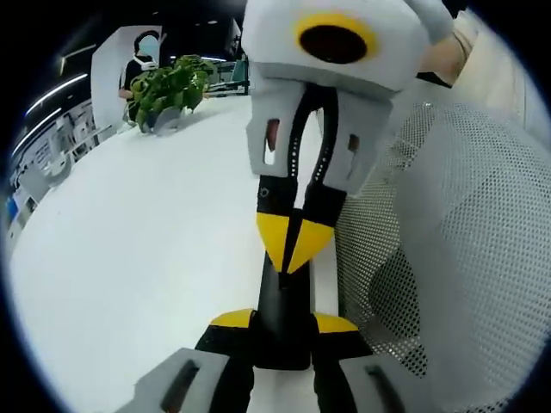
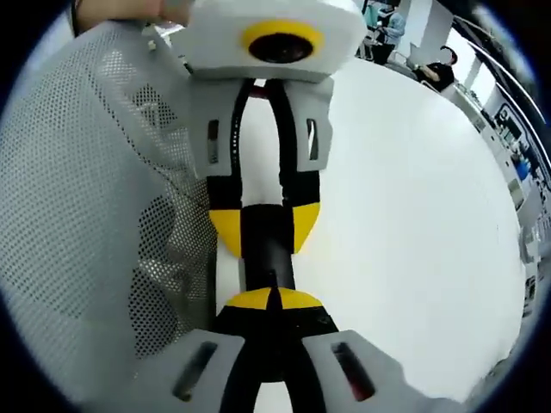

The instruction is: Press the specified remote control buttons in sequence, fully releasing each button before pressing the next.

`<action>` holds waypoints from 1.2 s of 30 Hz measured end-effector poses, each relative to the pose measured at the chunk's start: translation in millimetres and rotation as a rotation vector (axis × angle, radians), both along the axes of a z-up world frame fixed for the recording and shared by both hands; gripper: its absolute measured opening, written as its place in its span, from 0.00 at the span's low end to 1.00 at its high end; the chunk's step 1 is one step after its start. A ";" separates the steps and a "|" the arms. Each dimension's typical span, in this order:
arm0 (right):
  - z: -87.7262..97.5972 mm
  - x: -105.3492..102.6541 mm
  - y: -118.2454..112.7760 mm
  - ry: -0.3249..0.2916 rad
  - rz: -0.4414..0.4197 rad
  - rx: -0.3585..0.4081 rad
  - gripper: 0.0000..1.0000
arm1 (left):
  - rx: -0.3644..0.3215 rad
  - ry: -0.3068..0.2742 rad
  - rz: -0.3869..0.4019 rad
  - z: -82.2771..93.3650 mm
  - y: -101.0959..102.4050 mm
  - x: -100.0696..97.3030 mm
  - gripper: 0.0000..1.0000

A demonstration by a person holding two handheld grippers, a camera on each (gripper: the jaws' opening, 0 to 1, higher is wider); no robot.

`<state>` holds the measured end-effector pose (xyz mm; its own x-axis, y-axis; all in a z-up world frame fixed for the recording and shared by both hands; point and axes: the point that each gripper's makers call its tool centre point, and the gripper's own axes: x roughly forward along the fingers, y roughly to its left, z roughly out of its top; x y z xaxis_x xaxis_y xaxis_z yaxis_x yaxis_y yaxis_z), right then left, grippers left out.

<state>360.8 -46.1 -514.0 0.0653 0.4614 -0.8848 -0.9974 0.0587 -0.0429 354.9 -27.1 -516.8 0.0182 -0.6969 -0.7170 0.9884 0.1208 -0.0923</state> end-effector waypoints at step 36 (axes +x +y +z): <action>-0.3 -1.7 10.6 0.201 -0.187 -0.085 0.00 | 0.005 -0.004 -0.006 0.3 0.0 -1.0 0.24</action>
<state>359.1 -35.6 -514.3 -0.0386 0.3811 -0.9237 -0.9585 0.2471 0.1421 353.8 -27.1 -516.6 0.0169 -0.6931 -0.7207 0.9895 0.1151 -0.0875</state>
